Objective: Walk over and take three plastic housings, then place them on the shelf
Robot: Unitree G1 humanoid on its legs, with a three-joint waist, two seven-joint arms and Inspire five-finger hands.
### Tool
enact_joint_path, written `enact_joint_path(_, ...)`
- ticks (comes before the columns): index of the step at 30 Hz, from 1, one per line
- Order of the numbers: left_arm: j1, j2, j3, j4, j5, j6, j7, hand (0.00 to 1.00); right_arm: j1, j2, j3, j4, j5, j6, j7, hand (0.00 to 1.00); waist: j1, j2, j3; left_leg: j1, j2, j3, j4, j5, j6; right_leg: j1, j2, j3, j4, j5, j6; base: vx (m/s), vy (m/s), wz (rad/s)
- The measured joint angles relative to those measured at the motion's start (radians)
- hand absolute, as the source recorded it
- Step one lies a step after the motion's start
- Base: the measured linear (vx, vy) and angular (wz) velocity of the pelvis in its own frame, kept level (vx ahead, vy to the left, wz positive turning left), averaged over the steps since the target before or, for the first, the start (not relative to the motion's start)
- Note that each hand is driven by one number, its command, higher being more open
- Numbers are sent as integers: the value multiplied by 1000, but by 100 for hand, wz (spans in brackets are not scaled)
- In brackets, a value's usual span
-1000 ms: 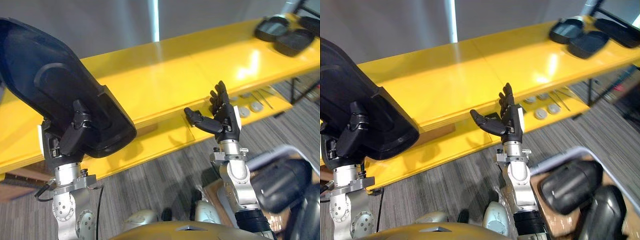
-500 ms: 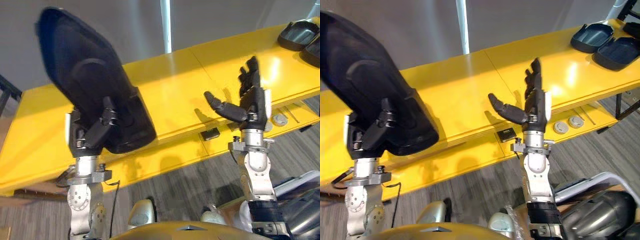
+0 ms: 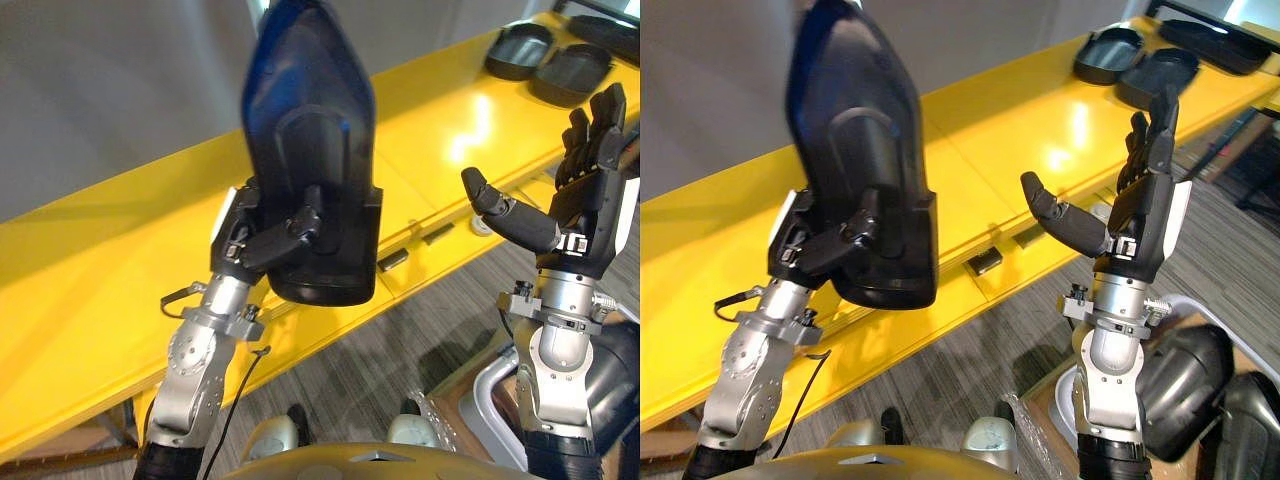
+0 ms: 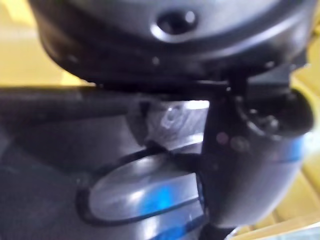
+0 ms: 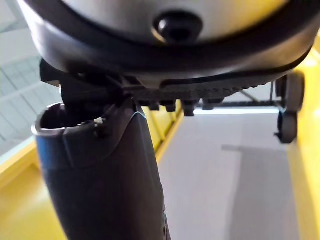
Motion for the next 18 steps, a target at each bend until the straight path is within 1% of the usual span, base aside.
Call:
enact_joint_path(1,-26,-1,-6,14,4,12,31,0,6,0,-2,0,-2,6,1,100,-4,0,0,-1,4,10,-1,1,-1,-9,5,12,-3,5,0,-38,-27,-50)
enact_joint_path(2,-84,-4,-15,60,23,29,100,0,14,0,-5,0,-1,21,5,100,-17,0,0,-2,10,23,-4,3,-4,-22,13,29,-6,12,0,-30,-38,-37)
enact_joint_path(3,-113,-6,-15,89,31,39,135,0,18,0,-5,0,-1,24,8,100,-25,0,0,-2,15,28,-6,4,-5,-27,16,36,-5,16,4,-20,-35,-36)
enact_joint_path(5,-216,-8,-9,210,38,75,264,0,29,0,-4,0,-1,25,28,100,-55,0,0,-1,19,45,-16,10,-12,-47,29,60,-4,23,0,-10,-20,-29)
enact_joint_path(6,-240,-9,-7,242,38,82,294,0,31,0,-4,0,-1,25,34,100,-59,-1,0,-1,21,50,-18,14,-13,-53,32,66,-5,26,-2,2,-21,-26)
enact_joint_path(8,-318,-12,5,364,37,103,400,0,32,-5,13,0,-11,28,58,100,-79,-1,0,-2,29,69,-28,19,-16,-73,43,86,-4,33,-6,4,-29,-25)
enact_joint_path(9,-334,-12,12,390,37,106,425,0,32,-9,22,0,-29,29,61,100,-81,-1,0,0,32,75,-31,19,-18,-77,47,92,-3,35,-8,3,-20,-21)
enact_joint_path(10,-373,-12,24,436,34,117,464,0,32,-20,30,0,-69,35,76,100,-88,-5,3,-1,34,78,-35,22,-19,-81,49,94,-3,35,-8,1,-21,-9)
enact_joint_path(11,-414,-12,33,477,33,128,508,0,32,-38,51,1,-78,47,92,100,-95,-8,5,-1,35,76,-38,25,-20,-82,51,93,-3,35,-8,0,0,0)
enact_joint_path(12,-434,-11,36,495,33,133,531,0,32,-50,66,1,-78,51,97,100,-97,-9,6,-1,35,76,-38,26,-20,-82,52,93,-2,35,-8,0,0,0)
enact_joint_path(14,-514,-3,60,544,16,142,601,0,23,-76,128,3,-79,59,121,100,-103,-16,20,-1,35,75,-38,27,-19,-83,52,94,2,35,-8,0,0,0)
enact_joint_path(17,-590,12,81,587,-16,153,648,0,5,-80,186,11,-79,60,129,100,-104,-26,34,-3,35,76,-36,28,-19,-87,52,99,6,35,-8,-37,3,-1)
enact_joint_path(18,-622,24,82,610,-22,167,659,0,-15,-80,202,20,-79,60,129,100,-106,-29,44,-4,35,76,-33,28,-19,-87,52,101,8,35,-8,-33,5,-1)
